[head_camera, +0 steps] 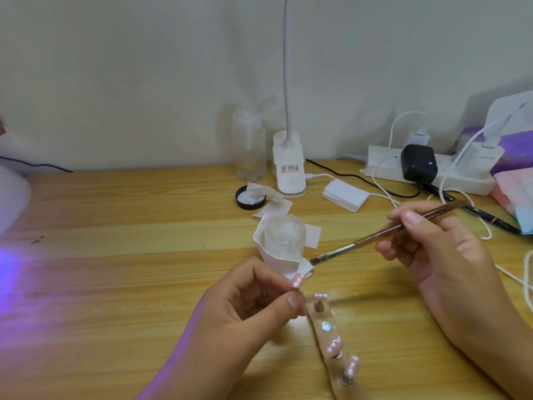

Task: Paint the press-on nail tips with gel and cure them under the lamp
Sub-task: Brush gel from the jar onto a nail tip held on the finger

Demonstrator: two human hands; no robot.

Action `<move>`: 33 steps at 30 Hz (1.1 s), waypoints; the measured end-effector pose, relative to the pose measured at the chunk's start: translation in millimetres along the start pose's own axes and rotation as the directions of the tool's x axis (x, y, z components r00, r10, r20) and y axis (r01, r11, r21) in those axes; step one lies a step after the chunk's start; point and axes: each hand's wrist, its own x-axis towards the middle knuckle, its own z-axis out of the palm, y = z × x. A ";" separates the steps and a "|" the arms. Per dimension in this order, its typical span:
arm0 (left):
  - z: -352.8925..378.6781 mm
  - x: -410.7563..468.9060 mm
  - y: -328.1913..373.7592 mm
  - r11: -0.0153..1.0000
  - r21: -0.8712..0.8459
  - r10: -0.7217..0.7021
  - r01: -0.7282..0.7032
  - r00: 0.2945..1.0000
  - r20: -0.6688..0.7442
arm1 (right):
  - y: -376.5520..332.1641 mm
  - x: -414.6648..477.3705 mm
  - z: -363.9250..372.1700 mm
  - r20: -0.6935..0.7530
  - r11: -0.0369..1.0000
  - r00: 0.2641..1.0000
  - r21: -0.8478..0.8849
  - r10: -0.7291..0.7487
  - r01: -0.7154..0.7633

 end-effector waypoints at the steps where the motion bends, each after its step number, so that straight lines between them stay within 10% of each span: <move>1: 0.0 0.0 0.1 1.000 -0.004 -0.004 0.004 1.000 -0.001 | -0.3 0.7 -0.3 0.005 1.000 1.000 -0.003 -0.021 0.021; 14: 0.0 0.9 -1.5 0.998 0.057 0.008 -0.007 1.000 -0.019 | -1.5 3.2 -3.8 0.051 0.973 0.990 0.186 0.129 -0.137; 33: 0.2 -2.3 -2.5 0.998 0.057 -0.009 0.008 1.000 0.016 | 1.2 0.0 1.5 0.049 0.992 0.991 0.031 0.121 -0.122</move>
